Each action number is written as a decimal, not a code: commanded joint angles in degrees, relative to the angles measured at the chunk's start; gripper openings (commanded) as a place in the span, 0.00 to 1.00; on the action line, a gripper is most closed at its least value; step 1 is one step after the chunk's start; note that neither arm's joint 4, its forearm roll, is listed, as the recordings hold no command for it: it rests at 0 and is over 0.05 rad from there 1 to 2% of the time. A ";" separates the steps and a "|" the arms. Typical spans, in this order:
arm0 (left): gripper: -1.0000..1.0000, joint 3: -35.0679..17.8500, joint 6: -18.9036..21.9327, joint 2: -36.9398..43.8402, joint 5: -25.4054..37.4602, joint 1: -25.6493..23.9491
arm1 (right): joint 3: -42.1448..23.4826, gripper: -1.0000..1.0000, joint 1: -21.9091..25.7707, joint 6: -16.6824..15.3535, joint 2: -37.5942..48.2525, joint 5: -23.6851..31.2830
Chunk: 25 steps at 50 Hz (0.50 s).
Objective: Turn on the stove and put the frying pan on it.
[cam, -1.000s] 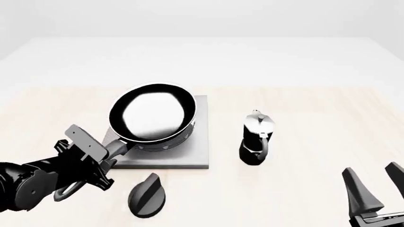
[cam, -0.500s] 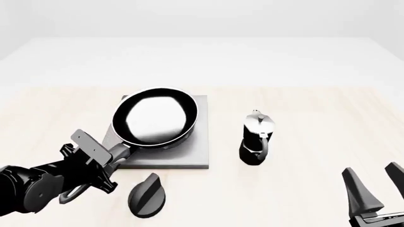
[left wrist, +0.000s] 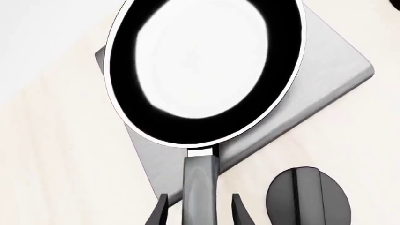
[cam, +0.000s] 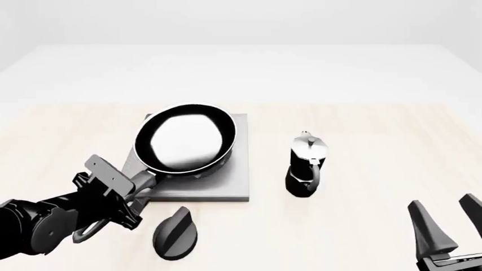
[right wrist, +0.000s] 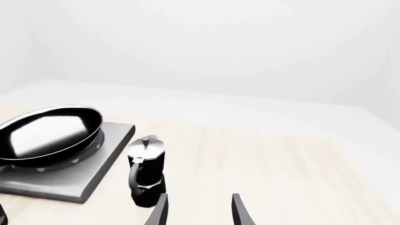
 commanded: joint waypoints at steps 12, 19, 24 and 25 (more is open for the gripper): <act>1.00 -2.72 -0.86 -6.26 6.02 -1.63 | -0.19 1.00 -0.18 0.02 -0.01 -0.10; 1.00 -5.97 -1.70 -12.96 12.97 -2.80 | -0.51 1.00 -0.07 0.04 -0.01 -0.08; 1.00 -7.84 -2.61 -16.88 16.91 -3.70 | -1.05 1.00 0.08 0.02 -0.01 0.17; 1.00 -8.14 -2.65 -17.35 17.57 -3.74 | -1.11 1.00 0.10 0.02 -0.01 0.19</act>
